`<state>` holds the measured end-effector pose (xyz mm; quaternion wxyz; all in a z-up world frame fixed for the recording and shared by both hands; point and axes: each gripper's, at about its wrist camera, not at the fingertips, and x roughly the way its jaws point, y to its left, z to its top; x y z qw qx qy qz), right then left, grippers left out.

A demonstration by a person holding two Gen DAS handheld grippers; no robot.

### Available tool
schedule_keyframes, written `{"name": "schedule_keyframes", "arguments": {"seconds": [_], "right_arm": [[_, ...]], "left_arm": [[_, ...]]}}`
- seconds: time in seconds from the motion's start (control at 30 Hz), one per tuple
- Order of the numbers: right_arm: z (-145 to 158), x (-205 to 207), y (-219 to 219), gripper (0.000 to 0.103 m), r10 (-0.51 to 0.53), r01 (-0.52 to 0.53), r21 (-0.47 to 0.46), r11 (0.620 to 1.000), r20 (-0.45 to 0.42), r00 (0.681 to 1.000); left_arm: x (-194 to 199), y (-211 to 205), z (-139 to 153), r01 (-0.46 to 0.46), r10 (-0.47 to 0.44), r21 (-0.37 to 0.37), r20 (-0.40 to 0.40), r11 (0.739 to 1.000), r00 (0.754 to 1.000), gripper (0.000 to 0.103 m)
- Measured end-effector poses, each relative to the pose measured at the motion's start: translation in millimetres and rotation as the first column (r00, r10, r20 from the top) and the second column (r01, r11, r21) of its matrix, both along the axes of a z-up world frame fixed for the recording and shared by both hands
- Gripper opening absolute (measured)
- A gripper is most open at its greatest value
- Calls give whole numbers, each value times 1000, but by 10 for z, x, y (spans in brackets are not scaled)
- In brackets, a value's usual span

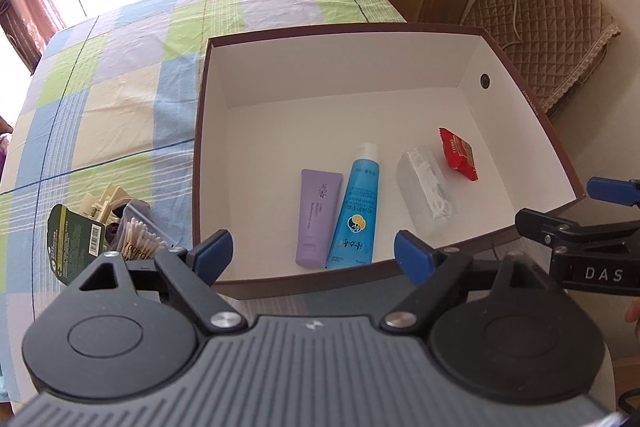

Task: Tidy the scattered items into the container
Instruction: 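Lift both open tools out of the box toward the lip-salve card and swabs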

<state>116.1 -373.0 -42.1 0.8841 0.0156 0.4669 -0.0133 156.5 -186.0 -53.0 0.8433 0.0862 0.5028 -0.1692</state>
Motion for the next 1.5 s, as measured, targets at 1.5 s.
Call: {"name": "schedule_keyframes", "arguments": {"seconds": [1.5], "right_arm": [[-52, 125, 1642, 102, 277, -282, 119, 952, 55, 959]], "left_arm": [[-193, 1638, 97, -273, 273, 24, 15, 962, 962, 86]]}}
